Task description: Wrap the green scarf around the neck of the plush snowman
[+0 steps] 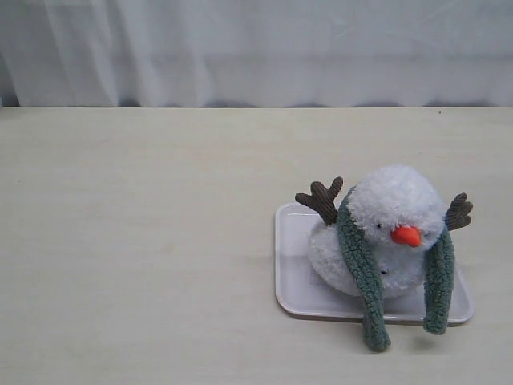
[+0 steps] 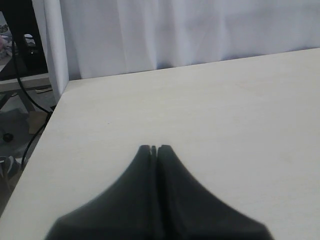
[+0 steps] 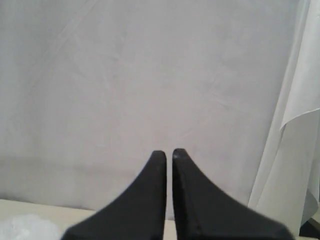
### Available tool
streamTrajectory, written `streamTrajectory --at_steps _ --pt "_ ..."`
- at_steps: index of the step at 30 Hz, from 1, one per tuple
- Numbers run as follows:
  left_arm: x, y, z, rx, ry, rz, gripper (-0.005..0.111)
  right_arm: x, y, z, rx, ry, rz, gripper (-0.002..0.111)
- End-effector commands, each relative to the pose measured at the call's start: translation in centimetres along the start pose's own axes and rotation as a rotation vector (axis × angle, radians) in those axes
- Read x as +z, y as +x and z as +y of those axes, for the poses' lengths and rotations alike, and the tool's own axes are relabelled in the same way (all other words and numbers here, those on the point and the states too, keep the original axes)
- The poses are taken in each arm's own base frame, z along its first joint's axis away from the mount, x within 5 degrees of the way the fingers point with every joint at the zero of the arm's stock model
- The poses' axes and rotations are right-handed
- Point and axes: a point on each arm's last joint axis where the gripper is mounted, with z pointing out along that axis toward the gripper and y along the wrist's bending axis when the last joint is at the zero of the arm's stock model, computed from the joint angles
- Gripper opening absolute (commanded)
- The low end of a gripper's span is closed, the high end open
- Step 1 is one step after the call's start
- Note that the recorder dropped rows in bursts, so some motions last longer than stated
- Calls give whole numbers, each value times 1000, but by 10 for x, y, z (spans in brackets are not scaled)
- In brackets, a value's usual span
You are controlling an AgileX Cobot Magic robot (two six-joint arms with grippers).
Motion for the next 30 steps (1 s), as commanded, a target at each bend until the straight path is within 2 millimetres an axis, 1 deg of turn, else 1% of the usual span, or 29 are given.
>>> streamTrajectory --at_steps 1,10,19,24,30 --pt "0 0 0 -9 0 -5 0 -1 11 4 -32 -40 114 4" --pt "0 0 0 -9 0 -5 0 -4 25 6 -3 -68 263 4" --pt "0 0 0 -9 0 -5 0 -14 47 9 27 -88 534 4" --pt "0 0 0 -9 0 -5 0 -14 47 7 66 -61 538 4" --pt "0 0 0 -9 0 -5 0 -14 48 7 68 -61 540 4"
